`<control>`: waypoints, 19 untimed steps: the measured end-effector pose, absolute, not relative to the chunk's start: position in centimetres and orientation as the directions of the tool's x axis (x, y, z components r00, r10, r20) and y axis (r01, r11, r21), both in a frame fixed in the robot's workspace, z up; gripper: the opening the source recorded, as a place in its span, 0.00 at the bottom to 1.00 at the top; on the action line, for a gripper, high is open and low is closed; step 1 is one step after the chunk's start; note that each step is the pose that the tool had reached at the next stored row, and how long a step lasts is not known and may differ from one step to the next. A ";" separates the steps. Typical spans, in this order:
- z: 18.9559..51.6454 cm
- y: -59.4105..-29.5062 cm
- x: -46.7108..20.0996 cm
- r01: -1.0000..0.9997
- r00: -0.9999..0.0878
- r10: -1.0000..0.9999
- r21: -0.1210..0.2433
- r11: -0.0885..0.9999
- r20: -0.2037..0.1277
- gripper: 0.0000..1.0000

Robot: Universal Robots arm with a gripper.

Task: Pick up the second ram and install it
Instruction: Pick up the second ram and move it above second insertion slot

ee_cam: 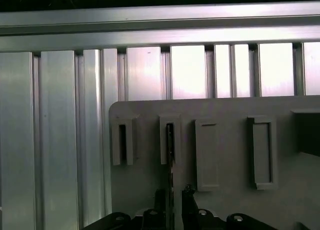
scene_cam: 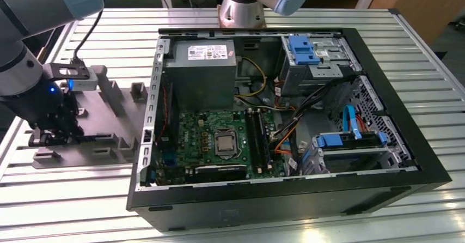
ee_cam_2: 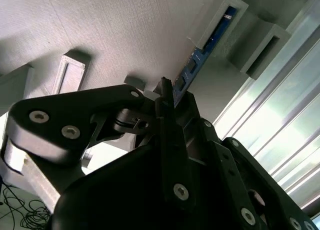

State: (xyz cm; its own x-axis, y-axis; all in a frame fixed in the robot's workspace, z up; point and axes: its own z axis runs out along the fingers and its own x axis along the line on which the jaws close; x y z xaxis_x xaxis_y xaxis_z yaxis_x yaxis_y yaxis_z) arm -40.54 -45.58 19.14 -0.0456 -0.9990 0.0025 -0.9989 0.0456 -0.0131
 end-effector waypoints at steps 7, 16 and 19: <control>19.0 -45.6 -40.7 -0.999 -0.046 -0.999 -0.014 0.046 0.002 0.27; 18.9 -45.6 -40.7 -0.999 -0.046 -0.999 -0.014 0.046 0.003 0.25; 18.9 -45.6 -40.7 -0.999 -0.046 -0.999 -0.014 0.046 0.003 0.19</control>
